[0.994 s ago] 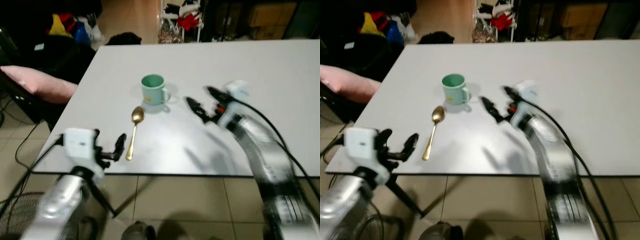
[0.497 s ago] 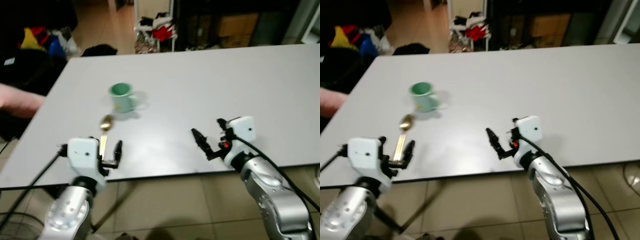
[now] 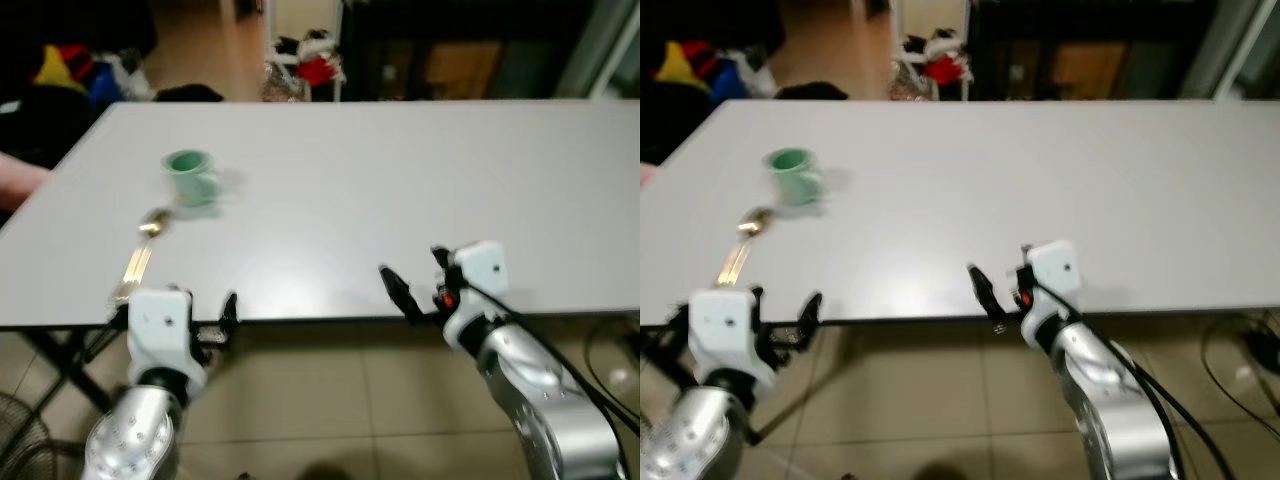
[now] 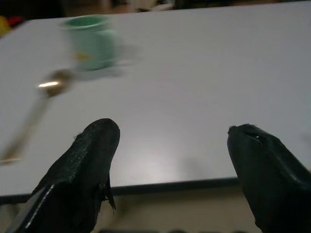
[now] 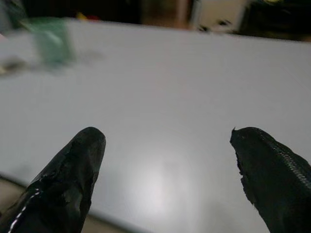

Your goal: Setting the table

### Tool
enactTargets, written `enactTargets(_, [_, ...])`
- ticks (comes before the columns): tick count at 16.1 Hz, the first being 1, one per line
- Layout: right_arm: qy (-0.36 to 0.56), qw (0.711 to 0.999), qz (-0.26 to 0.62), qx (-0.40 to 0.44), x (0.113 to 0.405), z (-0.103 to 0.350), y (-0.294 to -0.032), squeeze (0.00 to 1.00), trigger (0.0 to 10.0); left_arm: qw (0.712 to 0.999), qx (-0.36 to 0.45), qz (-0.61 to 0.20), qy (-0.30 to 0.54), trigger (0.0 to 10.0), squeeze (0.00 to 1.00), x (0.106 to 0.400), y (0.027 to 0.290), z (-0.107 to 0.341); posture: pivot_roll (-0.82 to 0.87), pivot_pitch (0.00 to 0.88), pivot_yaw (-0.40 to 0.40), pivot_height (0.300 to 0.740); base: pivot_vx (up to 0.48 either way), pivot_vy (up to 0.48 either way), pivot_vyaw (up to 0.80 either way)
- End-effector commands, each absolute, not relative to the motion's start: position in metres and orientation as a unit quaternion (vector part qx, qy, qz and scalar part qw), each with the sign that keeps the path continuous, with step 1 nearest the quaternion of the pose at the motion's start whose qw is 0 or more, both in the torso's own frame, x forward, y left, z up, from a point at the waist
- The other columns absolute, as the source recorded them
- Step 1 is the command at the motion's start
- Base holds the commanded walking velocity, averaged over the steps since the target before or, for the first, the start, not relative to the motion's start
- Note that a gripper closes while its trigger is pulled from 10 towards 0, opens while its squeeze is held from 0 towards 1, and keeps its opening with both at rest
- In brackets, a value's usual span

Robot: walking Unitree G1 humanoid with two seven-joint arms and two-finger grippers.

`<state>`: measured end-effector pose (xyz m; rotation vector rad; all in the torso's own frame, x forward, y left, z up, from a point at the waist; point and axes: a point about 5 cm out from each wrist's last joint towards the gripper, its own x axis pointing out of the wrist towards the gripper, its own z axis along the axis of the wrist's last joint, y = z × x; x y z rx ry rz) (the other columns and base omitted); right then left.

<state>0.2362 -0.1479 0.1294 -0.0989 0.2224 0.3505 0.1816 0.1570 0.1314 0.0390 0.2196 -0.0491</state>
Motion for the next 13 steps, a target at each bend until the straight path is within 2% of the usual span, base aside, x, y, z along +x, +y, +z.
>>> enactTargets(1, [0.093, 0.98, 0.167, -0.053, 0.238, 0.134, -0.148, 0.0, 10.0, 0.995, 0.023, -0.023, 0.093, 10.0, 0.44, 0.183, 0.158, 0.137, 0.01, 0.0, 0.053, 0.74, 0.0, -0.48, 0.0])
enactTargets(2, [0.093, 0.98, 0.167, -0.045, 0.239, 0.134, -0.148, 0.0, 10.0, 0.996, 0.015, -0.026, 0.089, 10.0, 1.0, 0.182, 0.158, 0.137, 0.01, 0.0, 0.054, 0.74, 0.0, -0.289, 0.0])
enactTargets(3, [0.097, 0.979, 0.175, -0.022, 0.238, 0.135, -0.147, 1.0, 10.0, 0.996, 0.012, -0.022, 0.086, 10.0, 1.0, 0.182, 0.158, 0.138, 0.01, 0.0, 0.053, 0.74, 0.0, 0.0, 0.58])
enactTargets(5, [0.089, 0.977, 0.193, 0.0, 0.236, 0.139, -0.146, 1.0, 10.0, 0.996, 0.022, 0.018, 0.08, 10.0, 1.0, 0.183, 0.167, 0.139, 0.02, 0.0, 0.058, 0.74, 0.0, 0.0, 0.8])
enactTargets(8, [0.068, 0.978, 0.198, -0.015, 0.237, 0.142, -0.146, 1.0, 10.0, 0.996, 0.013, 0.033, 0.082, 10.0, 1.0, 0.182, 0.17, 0.138, 0.02, 0.0, 0.058, 0.74, 0.0, 0.0, 0.8])
enactTargets(9, [0.055, 0.976, 0.208, -0.017, 0.237, 0.144, -0.145, 1.0, 10.0, 0.996, 0.039, 0.055, 0.049, 10.0, 1.0, 0.183, 0.172, 0.143, 0.03, 0.0, 0.058, 0.74, 0.0, 0.0, 0.8])
enactTargets(11, [0.038, 0.974, 0.223, -0.011, 0.237, 0.146, -0.142, 1.0, 10.0, 0.996, 0.036, 0.059, 0.062, 10.0, 1.0, 0.184, 0.173, 0.144, 0.03, 0.0, 0.057, 0.74, 0.0, 0.0, 0.8])
enactTargets(13, [0.046, 0.976, 0.213, -0.008, 0.238, 0.144, -0.145, 1.0, 10.0, 0.989, 0.061, 0.053, 0.125, 10.0, 1.0, 0.185, 0.173, 0.136, 0.04, 0.0, 0.059, 0.74, 0.0, 0.0, 0.8])
